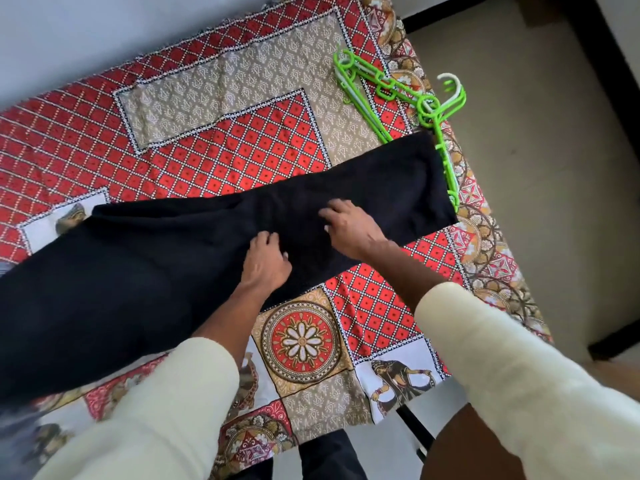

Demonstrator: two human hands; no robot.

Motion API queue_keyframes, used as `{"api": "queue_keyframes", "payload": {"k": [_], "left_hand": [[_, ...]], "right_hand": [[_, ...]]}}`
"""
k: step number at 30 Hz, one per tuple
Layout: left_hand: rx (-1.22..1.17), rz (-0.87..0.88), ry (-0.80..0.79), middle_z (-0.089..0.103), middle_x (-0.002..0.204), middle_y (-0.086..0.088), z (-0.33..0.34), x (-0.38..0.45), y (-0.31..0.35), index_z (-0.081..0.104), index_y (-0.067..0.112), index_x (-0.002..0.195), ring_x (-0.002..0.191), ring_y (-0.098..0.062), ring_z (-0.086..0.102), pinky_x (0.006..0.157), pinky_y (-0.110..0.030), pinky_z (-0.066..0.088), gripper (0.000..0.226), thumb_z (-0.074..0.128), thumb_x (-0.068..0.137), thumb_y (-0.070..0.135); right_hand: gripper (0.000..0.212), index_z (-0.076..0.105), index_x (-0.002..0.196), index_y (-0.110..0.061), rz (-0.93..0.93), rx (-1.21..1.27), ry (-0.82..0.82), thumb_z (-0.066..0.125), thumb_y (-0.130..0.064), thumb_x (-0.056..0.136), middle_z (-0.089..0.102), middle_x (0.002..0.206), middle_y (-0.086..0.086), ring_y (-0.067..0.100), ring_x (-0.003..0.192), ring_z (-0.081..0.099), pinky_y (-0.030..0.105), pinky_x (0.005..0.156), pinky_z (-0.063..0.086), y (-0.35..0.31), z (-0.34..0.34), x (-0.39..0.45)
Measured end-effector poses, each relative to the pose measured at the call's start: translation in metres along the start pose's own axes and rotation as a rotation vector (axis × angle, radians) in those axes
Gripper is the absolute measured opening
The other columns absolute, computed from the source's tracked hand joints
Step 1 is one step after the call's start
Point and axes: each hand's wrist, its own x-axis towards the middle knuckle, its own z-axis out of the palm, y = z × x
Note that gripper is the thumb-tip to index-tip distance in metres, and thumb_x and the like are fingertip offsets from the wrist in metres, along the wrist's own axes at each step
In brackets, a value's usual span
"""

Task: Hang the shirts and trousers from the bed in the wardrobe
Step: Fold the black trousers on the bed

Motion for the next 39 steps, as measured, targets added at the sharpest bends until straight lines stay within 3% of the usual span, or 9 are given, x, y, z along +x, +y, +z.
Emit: {"api": "queue_keyframes", "payload": {"k": [4, 7, 12, 17, 20, 26, 32, 36, 39], "left_hand": [[0.112, 0.121, 0.025, 0.020, 0.162, -0.010, -0.011, -0.013, -0.047, 0.031, 0.013, 0.152, 0.149, -0.026, 0.015, 0.121, -0.042, 0.019, 0.055, 0.045, 0.099, 0.020], [0.139, -0.252, 0.292, 0.008, 0.163, -0.015, -0.030, -0.035, -0.085, 0.018, 0.011, 0.155, 0.151, -0.032, 0.006, 0.120, -0.049, 0.012, 0.064, 0.044, 0.098, 0.024], [-0.100, -0.526, 0.020, 0.003, 0.165, -0.010, -0.036, -0.052, -0.159, 0.008, 0.018, 0.157, 0.151, -0.030, 0.003, 0.119, -0.055, 0.014, 0.072, 0.036, 0.100, 0.053], [-0.066, -0.414, -0.086, -0.004, 0.165, 0.002, -0.047, -0.058, -0.224, 0.009, 0.027, 0.157, 0.152, -0.023, -0.004, 0.118, -0.061, 0.008, 0.061, 0.028, 0.103, 0.048], [0.012, -0.381, -0.094, -0.012, 0.164, -0.002, -0.060, -0.057, -0.248, 0.002, 0.030, 0.157, 0.151, -0.028, -0.010, 0.117, -0.063, 0.008, 0.074, 0.045, 0.099, 0.048], [-0.110, -0.333, -0.217, -0.023, 0.162, -0.002, -0.067, -0.050, -0.280, -0.006, 0.040, 0.154, 0.150, -0.030, -0.015, 0.113, -0.068, 0.013, 0.095, 0.060, 0.089, 0.056], [-0.204, -0.270, -0.289, -0.023, 0.162, 0.000, -0.075, -0.043, -0.299, -0.005, 0.041, 0.154, 0.149, -0.029, -0.017, 0.113, -0.069, 0.013, 0.094, 0.061, 0.088, 0.056], [-0.202, -0.296, -0.315, -0.036, 0.157, 0.001, -0.071, -0.048, -0.289, -0.014, 0.041, 0.152, 0.146, -0.028, -0.027, 0.113, -0.069, 0.005, 0.103, 0.059, 0.084, 0.066], [-0.149, -0.328, -0.291, -0.040, 0.155, 0.001, -0.064, -0.049, -0.285, -0.020, 0.041, 0.150, 0.146, -0.028, -0.029, 0.113, -0.069, 0.005, 0.105, 0.055, 0.083, 0.071]], "right_hand": [[0.077, 0.008, 0.158, -0.022, 0.245, -0.043, -0.163, 0.049, -0.042, 0.097, 0.000, 0.165, -0.008, 0.022, 0.152, -0.007, 0.040, 0.122, 0.009, 0.002, 0.047, -0.006], [0.079, 0.009, 0.157, -0.012, 0.547, 0.055, -0.089, 0.050, -0.027, 0.091, -0.003, 0.165, 0.005, 0.032, 0.151, -0.007, 0.048, 0.121, 0.007, -0.035, 0.048, 0.003], [0.065, 0.015, 0.157, -0.025, -0.105, -0.077, -0.197, 0.046, -0.034, 0.100, 0.005, 0.165, -0.003, 0.022, 0.151, 0.005, 0.046, 0.120, 0.020, -0.100, 0.067, 0.013], [0.063, 0.021, 0.153, -0.009, 0.363, -0.056, -0.112, 0.045, -0.028, 0.098, 0.012, 0.163, 0.007, 0.031, 0.149, 0.011, 0.051, 0.115, 0.023, -0.124, 0.074, 0.035], [0.050, 0.042, 0.141, -0.006, 0.073, -0.084, 0.097, 0.052, -0.017, 0.093, 0.037, 0.151, 0.012, 0.034, 0.139, 0.029, 0.047, 0.110, 0.030, -0.180, 0.073, 0.060], [0.046, 0.044, 0.138, -0.010, -0.184, -0.327, -0.017, 0.055, -0.020, 0.094, 0.039, 0.143, 0.014, 0.034, 0.133, 0.031, 0.048, 0.113, 0.021, -0.239, 0.082, 0.111], [0.047, 0.041, 0.135, -0.004, 0.638, -0.071, 0.348, 0.052, -0.003, 0.089, 0.039, 0.142, 0.019, 0.038, 0.130, 0.035, 0.047, 0.105, 0.030, -0.231, 0.056, 0.125], [0.037, 0.052, 0.126, -0.007, -0.186, -0.141, 0.118, 0.054, -0.018, 0.092, 0.047, 0.131, 0.019, 0.041, 0.115, 0.045, 0.053, 0.094, 0.043, -0.248, 0.102, 0.066], [0.057, 0.031, 0.152, -0.027, -0.173, -0.185, -0.140, 0.045, -0.045, 0.099, 0.021, 0.162, 0.000, 0.027, 0.147, 0.018, 0.048, 0.118, 0.022, -0.211, 0.139, 0.026]]}}
